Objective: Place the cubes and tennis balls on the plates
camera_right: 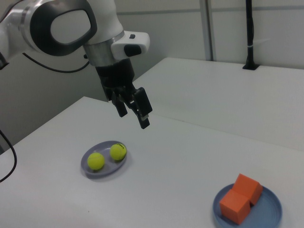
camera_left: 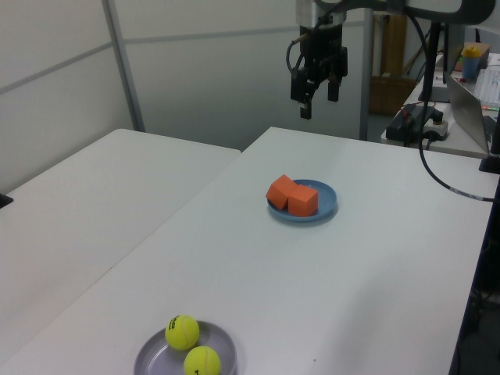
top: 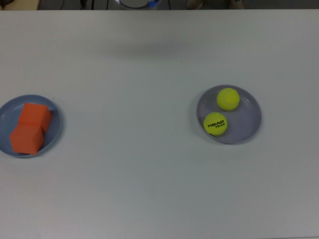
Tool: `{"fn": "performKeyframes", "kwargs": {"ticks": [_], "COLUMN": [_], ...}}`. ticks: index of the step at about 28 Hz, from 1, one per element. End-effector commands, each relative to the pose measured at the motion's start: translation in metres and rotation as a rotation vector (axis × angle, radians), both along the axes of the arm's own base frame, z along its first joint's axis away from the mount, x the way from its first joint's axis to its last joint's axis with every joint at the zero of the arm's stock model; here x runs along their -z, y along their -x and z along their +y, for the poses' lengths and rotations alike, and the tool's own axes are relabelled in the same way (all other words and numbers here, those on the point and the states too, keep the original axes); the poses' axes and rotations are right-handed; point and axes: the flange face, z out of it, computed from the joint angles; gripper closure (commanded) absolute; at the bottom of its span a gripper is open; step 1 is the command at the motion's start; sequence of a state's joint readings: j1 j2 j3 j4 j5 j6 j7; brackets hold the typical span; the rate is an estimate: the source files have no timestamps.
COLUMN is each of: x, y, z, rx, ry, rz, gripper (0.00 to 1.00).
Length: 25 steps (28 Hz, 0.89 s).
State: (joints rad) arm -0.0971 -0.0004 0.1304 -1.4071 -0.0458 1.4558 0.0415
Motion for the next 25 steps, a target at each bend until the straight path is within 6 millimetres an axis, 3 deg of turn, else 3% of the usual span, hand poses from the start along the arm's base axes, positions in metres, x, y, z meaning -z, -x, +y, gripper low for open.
{"fn": "performKeyframes", "kwargs": {"ticks": [1, 25], "x": [-0.0038, -0.0011], "y": [0.0067, 0.0053], "z": [0.0014, 0.0016], "rx": [-0.014, -0.015], "ry": [-0.013, -0.016], "rz": [0.016, 0.024], "gripper": [0.00, 0.00]}}
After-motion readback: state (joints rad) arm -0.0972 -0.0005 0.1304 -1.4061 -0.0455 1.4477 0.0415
